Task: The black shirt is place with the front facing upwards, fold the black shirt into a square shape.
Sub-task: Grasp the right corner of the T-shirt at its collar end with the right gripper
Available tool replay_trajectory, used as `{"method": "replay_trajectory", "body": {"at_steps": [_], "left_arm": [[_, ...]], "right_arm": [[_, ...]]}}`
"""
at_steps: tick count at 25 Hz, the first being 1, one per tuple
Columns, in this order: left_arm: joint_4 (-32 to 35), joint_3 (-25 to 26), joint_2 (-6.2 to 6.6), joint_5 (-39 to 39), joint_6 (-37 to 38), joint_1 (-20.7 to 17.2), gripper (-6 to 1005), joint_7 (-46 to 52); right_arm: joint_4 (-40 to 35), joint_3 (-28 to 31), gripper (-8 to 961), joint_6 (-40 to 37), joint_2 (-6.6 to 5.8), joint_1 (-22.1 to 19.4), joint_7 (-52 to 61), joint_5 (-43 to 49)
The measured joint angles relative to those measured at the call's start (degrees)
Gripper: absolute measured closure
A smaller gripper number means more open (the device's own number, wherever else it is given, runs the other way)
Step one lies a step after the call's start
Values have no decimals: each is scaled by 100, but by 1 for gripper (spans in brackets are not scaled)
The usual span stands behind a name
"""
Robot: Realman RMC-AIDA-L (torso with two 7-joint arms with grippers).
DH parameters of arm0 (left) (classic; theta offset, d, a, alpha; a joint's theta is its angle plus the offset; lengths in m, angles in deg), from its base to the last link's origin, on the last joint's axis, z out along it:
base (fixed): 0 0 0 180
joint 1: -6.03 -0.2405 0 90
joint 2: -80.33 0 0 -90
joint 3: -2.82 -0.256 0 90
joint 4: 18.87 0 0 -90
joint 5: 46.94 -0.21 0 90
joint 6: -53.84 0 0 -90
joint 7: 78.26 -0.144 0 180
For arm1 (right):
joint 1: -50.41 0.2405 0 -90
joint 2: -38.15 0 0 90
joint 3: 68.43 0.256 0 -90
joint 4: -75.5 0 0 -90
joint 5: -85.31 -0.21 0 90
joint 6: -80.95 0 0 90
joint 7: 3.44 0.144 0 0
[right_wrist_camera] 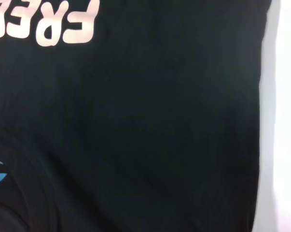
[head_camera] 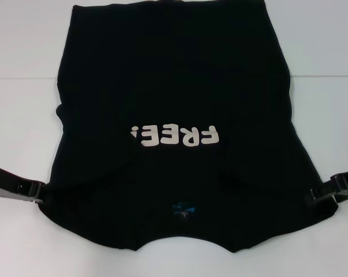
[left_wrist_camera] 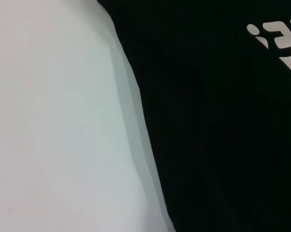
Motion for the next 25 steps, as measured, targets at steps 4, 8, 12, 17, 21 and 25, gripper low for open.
{"method": "replay_trajectory", "body": {"at_steps": [4,8,12,17,21,25], "left_arm": [[0,5,8,0,-6,8,973,1],[0,25,14,0,-8,9,973,2],[0,52,19,0,-8,17,973,4],[0,53,19,0,-8,18,973,4],[0,53,20,0,-8,18,974,4],[0,53,20,0,-7,18,974,4]], "right_arm": [[85,-6,26,18,3,27,-12,0],[135,-6,25,23,3,48,-40,0],[137,-5,25,25,2,58,-43,0],[137,-12,25,24,2,66,-48,0],[137,-87,25,23,2,68,-35,0],[137,-236,25,45,10,67,43,1]]}}
